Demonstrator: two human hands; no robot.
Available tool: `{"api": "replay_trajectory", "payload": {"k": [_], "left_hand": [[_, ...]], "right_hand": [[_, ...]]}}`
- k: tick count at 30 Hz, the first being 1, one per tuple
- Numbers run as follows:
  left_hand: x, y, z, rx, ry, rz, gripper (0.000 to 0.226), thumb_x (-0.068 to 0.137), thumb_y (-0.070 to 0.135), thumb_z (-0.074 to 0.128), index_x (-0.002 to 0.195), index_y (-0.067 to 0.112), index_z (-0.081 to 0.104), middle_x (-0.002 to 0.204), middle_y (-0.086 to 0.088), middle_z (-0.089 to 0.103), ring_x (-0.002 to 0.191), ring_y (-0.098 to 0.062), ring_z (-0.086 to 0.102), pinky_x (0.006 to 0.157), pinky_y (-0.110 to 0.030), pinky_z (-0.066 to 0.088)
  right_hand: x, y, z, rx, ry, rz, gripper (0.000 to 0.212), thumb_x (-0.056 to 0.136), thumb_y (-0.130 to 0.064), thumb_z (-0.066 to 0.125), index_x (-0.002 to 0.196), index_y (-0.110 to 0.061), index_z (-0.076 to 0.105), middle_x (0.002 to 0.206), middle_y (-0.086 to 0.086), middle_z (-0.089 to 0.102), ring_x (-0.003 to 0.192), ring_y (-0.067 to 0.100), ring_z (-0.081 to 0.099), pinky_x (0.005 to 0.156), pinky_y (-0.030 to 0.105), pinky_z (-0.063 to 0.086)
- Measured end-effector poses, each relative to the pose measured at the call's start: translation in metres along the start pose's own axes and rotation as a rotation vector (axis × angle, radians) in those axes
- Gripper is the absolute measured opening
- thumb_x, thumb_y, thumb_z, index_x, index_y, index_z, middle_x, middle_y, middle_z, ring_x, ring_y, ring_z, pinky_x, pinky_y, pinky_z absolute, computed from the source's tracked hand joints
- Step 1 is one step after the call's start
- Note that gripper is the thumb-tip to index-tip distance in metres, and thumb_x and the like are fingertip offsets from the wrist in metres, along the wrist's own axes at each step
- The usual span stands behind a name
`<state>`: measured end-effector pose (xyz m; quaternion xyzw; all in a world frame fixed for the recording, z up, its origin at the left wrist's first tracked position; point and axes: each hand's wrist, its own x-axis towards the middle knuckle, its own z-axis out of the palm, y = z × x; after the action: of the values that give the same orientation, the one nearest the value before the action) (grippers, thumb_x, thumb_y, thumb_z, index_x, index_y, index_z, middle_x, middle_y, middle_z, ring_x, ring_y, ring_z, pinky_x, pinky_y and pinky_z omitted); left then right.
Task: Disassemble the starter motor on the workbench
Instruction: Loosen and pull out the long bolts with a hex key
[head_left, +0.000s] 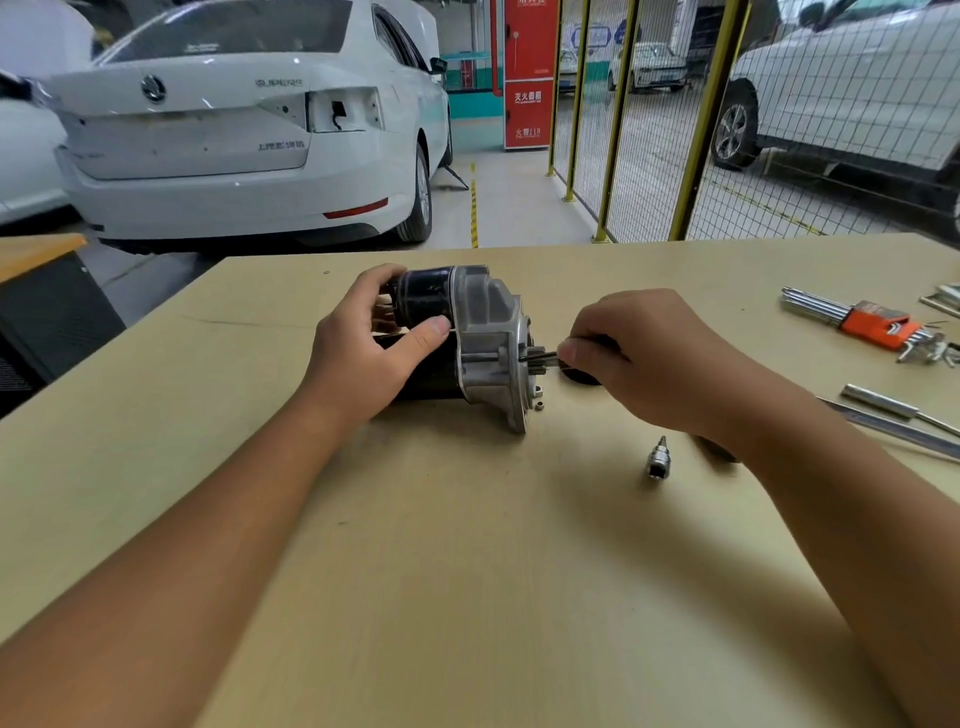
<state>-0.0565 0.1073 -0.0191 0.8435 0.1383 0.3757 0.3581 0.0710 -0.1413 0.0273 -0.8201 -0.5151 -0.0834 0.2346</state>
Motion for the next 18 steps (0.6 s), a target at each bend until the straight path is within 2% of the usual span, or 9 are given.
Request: {"api": "replay_trajectory", "payload": {"k": [4, 10, 15, 18], "left_hand": [[0.0002, 0.0005, -0.0010, 0.001, -0.012, 0.000, 0.064, 0.081, 0.054, 0.073, 0.138, 0.030, 0.057, 0.119, 0.013, 0.069, 0.108, -0.004, 0.064, 0.090, -0.016, 0.048], [-0.0012, 0.0025, -0.0013, 0.003, -0.025, -0.015, 0.072, 0.078, 0.058, 0.074, 0.141, 0.031, 0.054, 0.121, 0.008, 0.068, 0.108, -0.006, 0.063, 0.093, -0.021, 0.049], [-0.0039, 0.0059, -0.0023, 0.015, -0.069, -0.034, 0.085, 0.071, 0.069, 0.071, 0.146, 0.035, 0.047, 0.122, 0.016, 0.065, 0.111, 0.000, 0.062, 0.092, -0.019, 0.048], [-0.0053, 0.0079, -0.0026, 0.036, -0.082, -0.051, 0.093, 0.067, 0.075, 0.071, 0.148, 0.040, 0.042, 0.121, 0.023, 0.061, 0.110, 0.007, 0.059, 0.090, -0.019, 0.046]], "right_hand": [[-0.0014, 0.0040, 0.0037, 0.092, 0.030, 0.048, 0.026, 0.100, -0.035, 0.058, 0.086, -0.017, 0.070, 0.073, -0.002, 0.066, 0.072, 0.018, 0.060, 0.069, 0.040, 0.052], [0.0013, 0.0058, 0.0065, 0.140, -0.021, 0.116, 0.030, 0.100, -0.035, 0.059, 0.082, -0.013, 0.068, 0.070, 0.001, 0.063, 0.072, 0.021, 0.057, 0.065, 0.035, 0.045], [0.0006, 0.0025, 0.0047, 0.203, -0.007, 0.085, 0.027, 0.098, -0.029, 0.061, 0.082, -0.010, 0.069, 0.069, 0.003, 0.063, 0.069, 0.020, 0.055, 0.063, 0.033, 0.041], [0.0008, 0.0017, 0.0032, 0.269, 0.006, 0.088, 0.025, 0.098, -0.027, 0.063, 0.082, -0.010, 0.071, 0.071, 0.006, 0.065, 0.071, 0.023, 0.057, 0.063, 0.034, 0.044]]}}
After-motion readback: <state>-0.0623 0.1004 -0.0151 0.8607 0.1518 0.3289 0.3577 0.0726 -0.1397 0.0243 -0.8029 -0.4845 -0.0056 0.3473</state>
